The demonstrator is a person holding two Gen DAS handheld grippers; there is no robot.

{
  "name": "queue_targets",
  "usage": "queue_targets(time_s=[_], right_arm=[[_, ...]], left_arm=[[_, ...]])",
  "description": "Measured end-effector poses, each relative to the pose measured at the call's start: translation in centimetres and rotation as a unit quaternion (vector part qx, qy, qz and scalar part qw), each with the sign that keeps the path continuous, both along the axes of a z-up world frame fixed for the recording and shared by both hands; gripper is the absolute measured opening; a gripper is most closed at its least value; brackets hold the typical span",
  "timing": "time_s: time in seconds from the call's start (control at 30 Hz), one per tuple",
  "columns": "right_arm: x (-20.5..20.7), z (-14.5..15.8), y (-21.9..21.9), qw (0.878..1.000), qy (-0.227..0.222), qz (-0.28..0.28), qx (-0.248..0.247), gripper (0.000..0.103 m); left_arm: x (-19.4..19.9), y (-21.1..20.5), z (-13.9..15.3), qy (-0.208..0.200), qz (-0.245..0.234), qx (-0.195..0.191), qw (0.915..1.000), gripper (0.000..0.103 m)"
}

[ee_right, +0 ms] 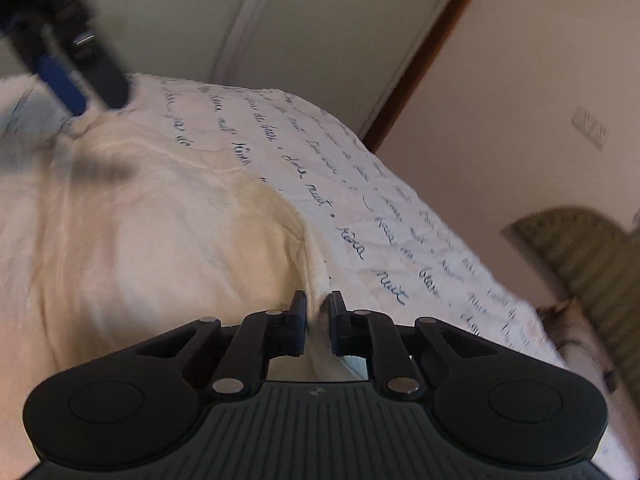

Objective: Fold towel

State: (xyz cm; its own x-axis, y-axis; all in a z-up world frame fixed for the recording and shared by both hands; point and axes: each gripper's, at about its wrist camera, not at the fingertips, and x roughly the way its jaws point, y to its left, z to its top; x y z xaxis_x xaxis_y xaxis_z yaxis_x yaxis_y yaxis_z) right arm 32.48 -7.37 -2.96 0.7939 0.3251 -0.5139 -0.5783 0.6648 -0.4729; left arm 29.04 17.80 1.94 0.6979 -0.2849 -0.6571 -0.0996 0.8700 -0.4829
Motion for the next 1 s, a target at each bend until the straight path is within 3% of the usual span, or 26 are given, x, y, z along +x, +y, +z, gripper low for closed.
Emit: queue_targets(time_s=[0.1,0.23,0.3,0.4,0.47,0.53,0.6,0.67,0.7,0.77,0.83,0.87,1.0], right_arm=[[-4.6,-0.4,1.1,0.996,-0.068,0.036,-0.054,0.003],[-10.3,-0.4,2.0,0.984,-0.127,0.086,-0.09,0.003],[-10.4,-0.2,2.0,0.986,-0.12,0.078,-0.089,0.003],[-6.0,1.9,-0.2,0.998,-0.067,0.006,0.002,0.006],[-0.9,3.1,-2.5,0.996,0.038,-0.041,0.074,0.008],[4.8,3.0,-5.3,0.972,0.147,-0.07,0.172,0.01],[9.1,2.1,-7.0,0.949,0.197,-0.116,0.219,0.01],[12.1,0.7,-7.7,0.931,0.241,-0.124,0.245,0.01],[12.9,0.3,-7.8,0.928,0.239,-0.138,0.248,0.012],[14.0,-0.8,-7.3,0.923,0.27,-0.126,0.244,0.024],[13.9,-1.5,-7.2,0.921,0.288,-0.125,0.233,0.047],[14.0,-1.7,-7.3,0.917,0.296,-0.12,0.237,0.05],[14.3,-1.9,-8.9,0.885,0.354,-0.082,0.293,0.053]], left_arm=[[1.1,-0.1,-0.5,0.013,0.003,-0.038,0.9992,0.101],[1.9,0.7,-1.8,0.03,0.015,-0.101,0.9943,0.101],[2.2,0.9,-2.3,0.037,0.025,-0.116,0.9922,0.101],[1.5,0.8,-2.4,0.032,0.031,-0.102,0.9938,0.102],[1.0,0.7,-2.4,0.033,0.026,-0.095,0.9946,0.102],[0.6,0.8,-2.4,0.034,0.024,-0.094,0.9947,0.102],[0.4,1.0,-2.1,0.028,0.022,-0.085,0.9958,0.102],[0.5,1.1,-1.9,0.024,0.022,-0.074,0.9967,0.102],[0.6,1.2,-1.9,0.025,0.023,-0.075,0.9966,0.102],[0.9,1.6,-2.0,0.03,0.023,-0.083,0.9958,0.102],[1.3,1.7,-2.2,0.035,0.026,-0.087,0.9953,0.102],[1.5,1.8,-2.2,0.037,0.027,-0.087,0.9952,0.102],[1.7,1.8,-2.7,0.037,0.028,-0.091,0.9947,0.102]])
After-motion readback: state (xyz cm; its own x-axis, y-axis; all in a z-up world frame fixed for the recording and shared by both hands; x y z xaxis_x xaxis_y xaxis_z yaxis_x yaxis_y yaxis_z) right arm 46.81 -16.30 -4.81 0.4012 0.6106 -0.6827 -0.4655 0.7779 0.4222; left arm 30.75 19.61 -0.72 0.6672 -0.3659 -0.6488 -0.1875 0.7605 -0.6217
